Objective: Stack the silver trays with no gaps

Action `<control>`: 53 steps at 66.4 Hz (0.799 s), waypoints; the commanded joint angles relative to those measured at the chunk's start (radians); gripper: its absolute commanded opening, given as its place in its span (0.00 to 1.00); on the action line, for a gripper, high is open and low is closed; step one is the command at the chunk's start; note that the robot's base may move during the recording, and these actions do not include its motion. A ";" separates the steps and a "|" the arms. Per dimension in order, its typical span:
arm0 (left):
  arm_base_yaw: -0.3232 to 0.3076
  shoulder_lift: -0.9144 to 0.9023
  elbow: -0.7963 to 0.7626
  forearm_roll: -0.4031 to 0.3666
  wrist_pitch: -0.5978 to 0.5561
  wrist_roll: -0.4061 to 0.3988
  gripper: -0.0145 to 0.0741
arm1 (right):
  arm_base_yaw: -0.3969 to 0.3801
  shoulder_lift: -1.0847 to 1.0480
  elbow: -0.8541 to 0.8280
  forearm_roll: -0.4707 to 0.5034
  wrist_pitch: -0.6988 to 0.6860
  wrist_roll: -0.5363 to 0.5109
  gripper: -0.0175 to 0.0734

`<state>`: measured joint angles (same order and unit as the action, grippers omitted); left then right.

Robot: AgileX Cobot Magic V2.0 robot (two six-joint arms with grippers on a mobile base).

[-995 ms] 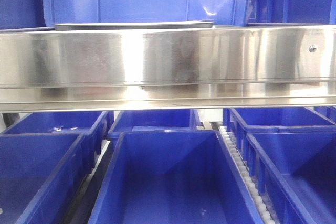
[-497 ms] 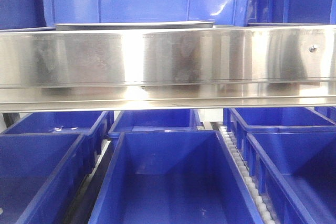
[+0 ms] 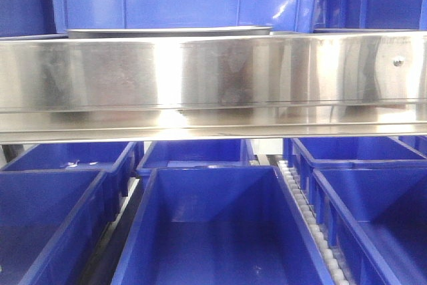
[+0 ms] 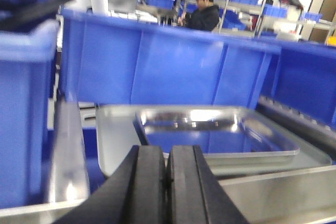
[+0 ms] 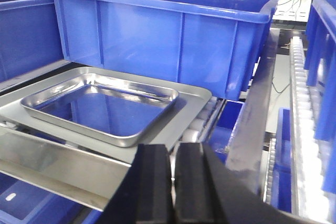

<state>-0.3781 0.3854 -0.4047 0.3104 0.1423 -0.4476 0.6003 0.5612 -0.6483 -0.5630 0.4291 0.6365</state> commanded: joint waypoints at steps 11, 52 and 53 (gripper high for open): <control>-0.004 -0.003 0.096 -0.080 -0.180 -0.006 0.16 | -0.003 0.186 -0.001 -0.020 -0.178 0.012 0.17; 0.243 -0.005 0.152 -0.080 -0.274 -0.006 0.16 | -0.477 0.063 0.187 -0.020 -0.329 0.016 0.17; 0.252 -0.005 0.152 -0.080 -0.274 -0.006 0.16 | -0.482 0.055 0.190 -0.020 -0.325 0.016 0.17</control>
<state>-0.1774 0.3854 -0.2557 0.2382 -0.0923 -0.4476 0.1548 0.6586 -0.4742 -0.5722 0.1185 0.6509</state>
